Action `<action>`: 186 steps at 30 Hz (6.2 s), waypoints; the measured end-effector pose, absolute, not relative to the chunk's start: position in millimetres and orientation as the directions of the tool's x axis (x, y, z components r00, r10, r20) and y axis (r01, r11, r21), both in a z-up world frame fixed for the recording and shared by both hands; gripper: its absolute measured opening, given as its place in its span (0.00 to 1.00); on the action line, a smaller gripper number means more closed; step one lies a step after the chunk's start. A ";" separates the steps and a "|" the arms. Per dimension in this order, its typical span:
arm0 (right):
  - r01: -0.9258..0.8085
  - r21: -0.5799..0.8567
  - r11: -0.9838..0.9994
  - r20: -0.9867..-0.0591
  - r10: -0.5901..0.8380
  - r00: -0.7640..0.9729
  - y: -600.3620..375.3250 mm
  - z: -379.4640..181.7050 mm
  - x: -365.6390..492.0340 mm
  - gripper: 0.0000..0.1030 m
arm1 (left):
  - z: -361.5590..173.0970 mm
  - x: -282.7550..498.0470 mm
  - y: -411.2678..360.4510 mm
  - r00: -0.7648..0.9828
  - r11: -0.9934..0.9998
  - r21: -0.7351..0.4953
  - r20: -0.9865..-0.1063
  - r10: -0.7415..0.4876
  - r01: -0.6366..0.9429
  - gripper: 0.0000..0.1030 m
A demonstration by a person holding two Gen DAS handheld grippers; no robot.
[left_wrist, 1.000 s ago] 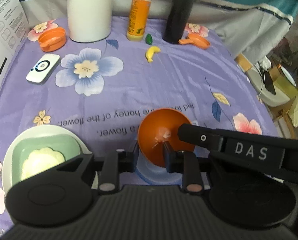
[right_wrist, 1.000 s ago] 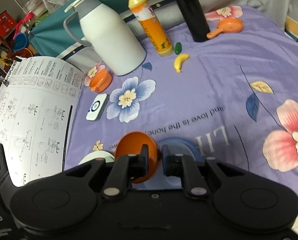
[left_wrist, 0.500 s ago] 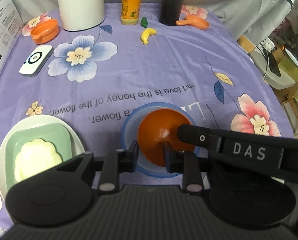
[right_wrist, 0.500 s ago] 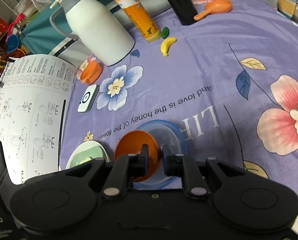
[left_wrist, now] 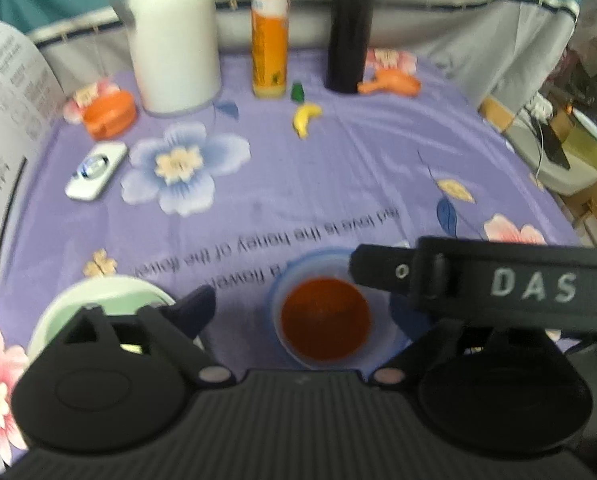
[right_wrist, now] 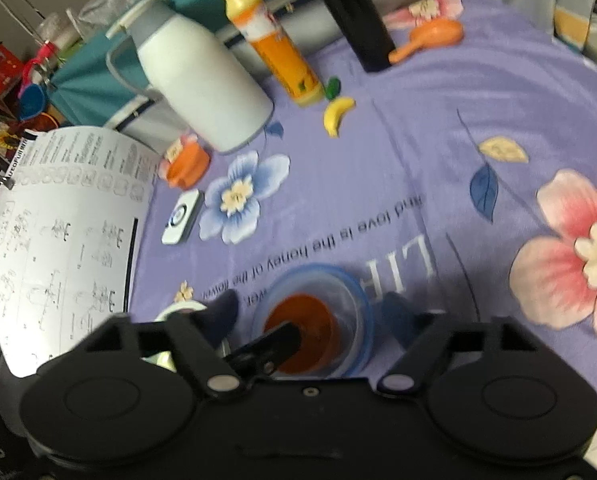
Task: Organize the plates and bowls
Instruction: 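Lower the orange bowl into the clear bowl and open both grippers, then close both grippers on the rim of the nested bowl stack, then carry the nested bowls with both grippers onto the green tray, then lower the bowls onto the yellow plate and open both grippers, then withdraw both grippers from the stacked dishes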
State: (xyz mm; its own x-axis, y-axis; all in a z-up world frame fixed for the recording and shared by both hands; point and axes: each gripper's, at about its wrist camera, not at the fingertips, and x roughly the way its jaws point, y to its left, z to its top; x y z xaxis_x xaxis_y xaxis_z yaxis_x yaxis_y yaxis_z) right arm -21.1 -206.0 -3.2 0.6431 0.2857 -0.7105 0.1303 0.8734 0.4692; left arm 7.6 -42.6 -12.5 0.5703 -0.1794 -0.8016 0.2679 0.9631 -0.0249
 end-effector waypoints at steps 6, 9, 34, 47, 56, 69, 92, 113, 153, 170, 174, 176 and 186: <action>0.164 0.464 0.871 -0.709 0.253 0.659 -215.3 -1.9 -23.7 1.00 | -7.9 2.7 -24.8 0.579 0.965 -0.056 -0.791 -0.200 0.257 1.00; 0.205 0.449 0.870 -0.733 0.227 0.641 -220.7 -9.7 -26.6 1.00 | -15.0 1.7 -14.1 0.563 0.968 -0.078 -0.801 -0.203 0.238 1.00; 0.279 0.367 0.888 -0.802 0.150 0.578 -214.2 -33.0 -24.9 0.99 | -46.9 8.9 2.8 0.512 0.964 -0.176 -0.820 -0.256 0.201 0.95; 0.159 0.328 0.931 -0.808 0.190 0.558 -187.5 -37.6 -8.4 0.52 | -60.9 19.0 -3.5 0.461 0.951 -0.204 -0.838 -0.293 0.233 0.54; 0.150 0.311 0.939 -0.816 0.182 0.549 -185.7 -44.8 -2.7 0.43 | -70.0 23.3 -11.9 0.441 0.950 -0.188 -0.851 -0.285 0.250 0.39; 0.124 0.270 0.955 -0.821 0.161 0.547 -180.4 -47.1 3.5 0.33 | -79.3 27.9 -17.6 0.417 0.949 -0.185 -0.864 -0.281 0.257 0.34; 0.081 0.269 0.960 -0.835 0.190 0.516 -156.2 -32.3 25.0 0.32 | -50.9 37.0 11.2 0.434 0.964 -0.186 -0.865 -0.252 0.191 0.29; -0.127 0.301 0.945 -0.851 0.326 0.411 -18.3 -23.6 51.6 0.32 | -32.3 24.1 136.5 0.441 0.991 -0.128 -0.888 -0.130 0.035 0.29; -0.187 0.239 0.953 -0.863 0.297 0.408 -8.5 -38.9 51.6 0.72 | -51.8 16.7 153.7 0.487 0.983 -0.179 -0.855 -0.177 0.042 0.96; -0.160 0.302 0.940 -0.775 0.340 0.533 -56.0 6.6 17.0 1.00 | 1.2 -26.0 150.5 0.650 0.981 -0.141 -0.735 -0.196 0.136 1.00; -0.164 0.288 0.943 -0.750 0.329 0.573 -76.4 12.6 -4.5 1.00 | 2.2 -43.0 154.8 0.672 0.982 -0.122 -0.717 -0.187 0.144 1.00; -0.159 0.293 0.943 -0.739 0.329 0.588 -86.4 14.1 -14.1 1.00 | 1.7 -49.4 158.0 0.672 0.983 -0.117 -0.718 -0.181 0.139 1.00; -0.220 0.126 0.967 -0.751 0.238 0.616 -99.3 2.6 -60.4 1.00 | -3.2 -77.4 175.4 0.669 0.988 -0.130 -0.728 -0.152 0.083 1.00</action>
State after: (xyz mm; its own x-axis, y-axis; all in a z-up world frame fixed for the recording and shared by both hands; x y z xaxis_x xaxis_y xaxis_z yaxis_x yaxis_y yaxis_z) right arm -60.4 -99.3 2.6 0.6159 0.2378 -0.7511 -0.2195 0.9674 0.1262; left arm -77.4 175.4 -3.2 0.6689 -0.1519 -0.7276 0.0832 0.9881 -0.1297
